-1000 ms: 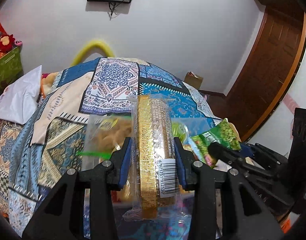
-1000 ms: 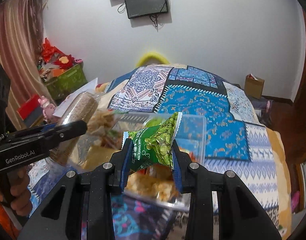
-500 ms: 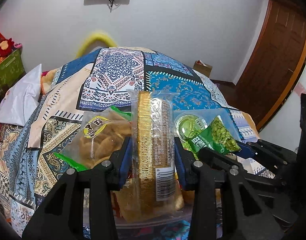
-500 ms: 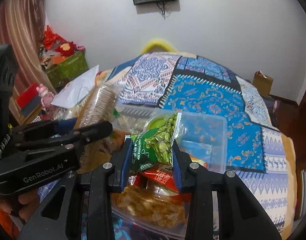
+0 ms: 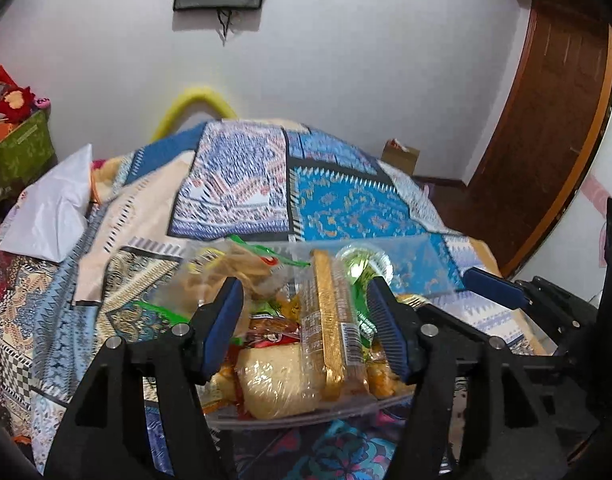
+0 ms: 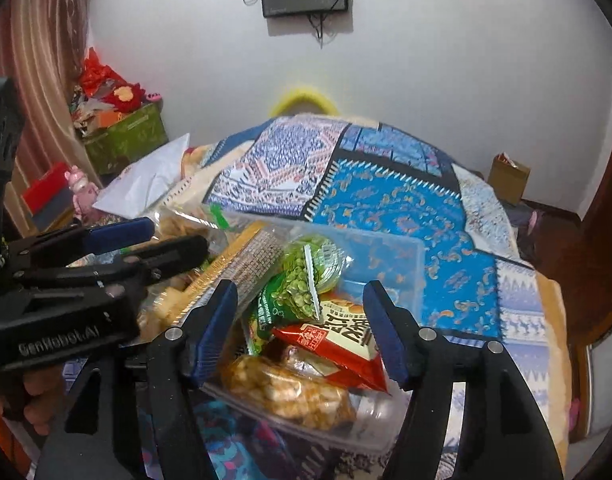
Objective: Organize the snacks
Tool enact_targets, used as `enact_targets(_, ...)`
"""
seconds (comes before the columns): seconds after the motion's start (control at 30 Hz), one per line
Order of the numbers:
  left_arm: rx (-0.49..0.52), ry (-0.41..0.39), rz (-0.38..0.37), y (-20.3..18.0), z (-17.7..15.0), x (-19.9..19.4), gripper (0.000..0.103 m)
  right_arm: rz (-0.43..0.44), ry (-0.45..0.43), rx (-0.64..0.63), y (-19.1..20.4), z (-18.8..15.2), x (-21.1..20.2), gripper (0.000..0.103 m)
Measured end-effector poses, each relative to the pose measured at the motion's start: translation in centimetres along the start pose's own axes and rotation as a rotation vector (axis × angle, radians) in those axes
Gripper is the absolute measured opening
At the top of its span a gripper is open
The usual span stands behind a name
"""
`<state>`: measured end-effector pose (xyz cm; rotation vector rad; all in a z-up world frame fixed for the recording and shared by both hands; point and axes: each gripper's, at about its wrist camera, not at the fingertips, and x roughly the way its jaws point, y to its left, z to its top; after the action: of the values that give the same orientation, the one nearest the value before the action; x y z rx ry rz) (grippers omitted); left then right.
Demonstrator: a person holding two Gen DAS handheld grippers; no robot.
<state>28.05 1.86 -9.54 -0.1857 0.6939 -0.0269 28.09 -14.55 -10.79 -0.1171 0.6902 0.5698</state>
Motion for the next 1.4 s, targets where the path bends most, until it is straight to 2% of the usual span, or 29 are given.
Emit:
enact_targets(0.27,-0.005,-0.138,-0.017,0.2,0.4,-8.2,0.064,0.021,-0.094,0.03,0.3,0.4,-5.9,0.062)
enact_targets(0.53,0.039,-0.283,-0.024,-1.0,-1.3,-17.2,0.064,0.036,-0.239,0.028,2.3,-0.2,-13.6,0.063)
enact_targets(0.67,0.059,-0.32,-0.021,-1.6,-2.4,-19.7,0.077,0.023,-0.307,0.035,3.2,-0.8,-16.5,0.081)
enact_targets(0.7,0.064,-0.329,-0.02,-1.7,-2.7,-20.5,0.081,0.021,-0.326,0.037,3.4,-1.1,-17.3,0.082)
enact_targets(0.8,0.078,-0.36,-0.001,-2.0,-3.5,-21.9,0.092,0.019,-0.351,0.042,3.8,-1.8,-18.9,0.087)
enact_targets(0.87,0.087,-0.375,0.008,-2.2,-4.1,-22.7,0.097,0.017,-0.362,0.047,3.9,-2.2,-19.4,0.099)
enact_targets(0.93,0.1,-0.387,0.011,-2.6,-4.7,-23.4,0.099,0.009,-0.375,0.048,4.1,-2.7,-19.8,0.102)
enact_targets(1.4,0.121,-0.386,0.004,-3.6,-6.1,-24.8,0.099,0.001,-0.377,0.05,4.7,-4.2,-21.0,0.103)
